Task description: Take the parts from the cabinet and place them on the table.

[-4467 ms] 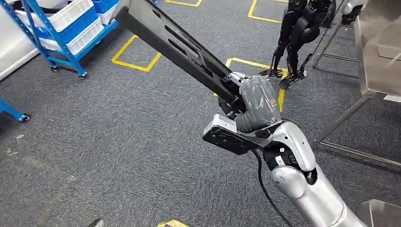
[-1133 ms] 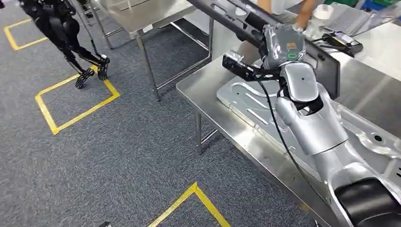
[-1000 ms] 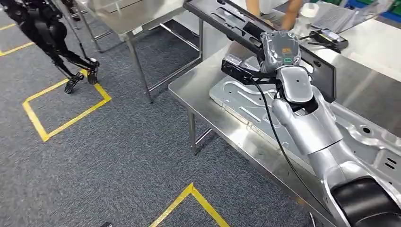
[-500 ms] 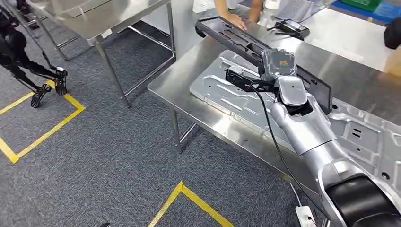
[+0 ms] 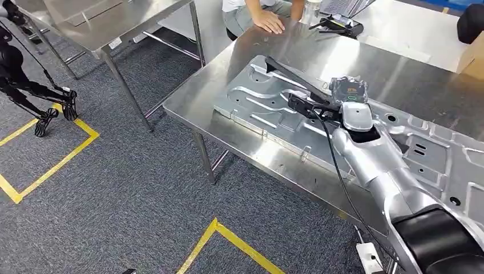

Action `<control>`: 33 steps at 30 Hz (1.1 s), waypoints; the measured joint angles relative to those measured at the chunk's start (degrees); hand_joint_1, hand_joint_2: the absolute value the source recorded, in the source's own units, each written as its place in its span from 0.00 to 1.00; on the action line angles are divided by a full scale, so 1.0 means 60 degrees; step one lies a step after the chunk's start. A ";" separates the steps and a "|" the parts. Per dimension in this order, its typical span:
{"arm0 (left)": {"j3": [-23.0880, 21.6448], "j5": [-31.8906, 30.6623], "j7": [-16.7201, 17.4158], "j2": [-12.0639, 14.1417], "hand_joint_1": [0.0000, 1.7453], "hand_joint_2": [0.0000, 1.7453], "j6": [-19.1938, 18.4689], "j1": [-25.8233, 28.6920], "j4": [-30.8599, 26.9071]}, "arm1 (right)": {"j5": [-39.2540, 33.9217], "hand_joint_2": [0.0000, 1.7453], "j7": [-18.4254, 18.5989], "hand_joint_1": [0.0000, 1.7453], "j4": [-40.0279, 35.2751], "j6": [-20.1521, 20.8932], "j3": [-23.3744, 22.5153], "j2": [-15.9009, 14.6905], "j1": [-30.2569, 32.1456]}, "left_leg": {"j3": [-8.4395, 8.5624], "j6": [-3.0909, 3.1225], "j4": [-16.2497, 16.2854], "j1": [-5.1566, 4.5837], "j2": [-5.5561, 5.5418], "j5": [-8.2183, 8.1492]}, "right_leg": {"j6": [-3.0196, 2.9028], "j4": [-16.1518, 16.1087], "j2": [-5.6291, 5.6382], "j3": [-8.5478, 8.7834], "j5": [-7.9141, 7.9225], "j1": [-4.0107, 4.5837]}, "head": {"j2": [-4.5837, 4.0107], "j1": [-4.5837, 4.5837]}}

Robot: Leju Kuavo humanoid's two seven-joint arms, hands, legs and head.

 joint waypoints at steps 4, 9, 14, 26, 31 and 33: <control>0.0004 0.0033 0.0018 -0.0029 0.00 0.00 0.0073 0.0004 0.0000 | -0.0058 0.00 -0.0073 0.00 0.0197 0.0044 0.0000 0.0102 0.0031 | -0.0003 -0.0049 -0.0019 -0.0001 0.0000 0.0013 | 0.0000 -0.0003 -0.0006 0.0001 0.0000 0.0000 | 0.0000 0.0004; 0.0004 0.0084 0.0033 -0.0040 0.00 0.00 0.0073 -0.0005 0.0000 | -0.0084 0.00 -0.0095 0.00 0.0343 0.0095 0.0000 0.0240 0.0030 | 0.0008 -0.0067 -0.0023 -0.0001 -0.0005 0.0013 | 0.0001 -0.0036 -0.0016 0.0035 0.0001 0.0000 | 0.0000 0.0004; 0.0007 0.0128 0.0044 -0.0040 0.00 0.00 0.0084 -0.0003 0.0000 | -0.0142 0.00 -0.0168 0.00 0.0441 0.0109 0.0000 0.0335 0.0025 | 0.0019 -0.0067 -0.0041 -0.0001 -0.0012 0.0013 | 0.0012 -0.0085 -0.0027 0.0078 0.0009 0.0001 | 0.0000 0.0007; 0.0018 0.0499 0.0011 -0.0098 0.00 0.00 0.0179 -0.0065 0.0000 | -0.1837 0.00 -0.1578 0.00 -0.0161 -0.0547 -0.0015 0.0820 0.0179 | 0.0399 0.0249 -0.0737 0.0104 0.0022 0.0427 | 0.0376 0.1994 0.0089 -0.0567 -0.1130 -0.0157 | 0.0000 0.0087; 0.0047 0.0667 0.0011 -0.0120 0.00 0.00 0.0219 -0.0028 -0.0004 | -0.2244 0.00 -0.1807 0.00 -0.0769 -0.0791 -0.0015 0.0867 0.0241 | 0.0226 -0.0047 -0.0416 0.0266 -0.0007 0.0317 | 0.0629 -0.0339 -0.0069 0.0656 -0.0338 -0.0270 | 0.0000 0.0095; 0.0051 0.0820 0.0015 -0.0138 0.00 0.00 0.0273 -0.0035 -0.0004 | -0.2346 0.00 -0.1854 0.00 -0.1086 -0.0896 -0.0015 0.0878 0.0312 | 0.0174 -0.0200 -0.0308 0.0191 -0.0017 0.0336 | 0.0416 -0.0255 0.0002 0.0605 -0.0139 -0.0211 | 0.0000 0.0135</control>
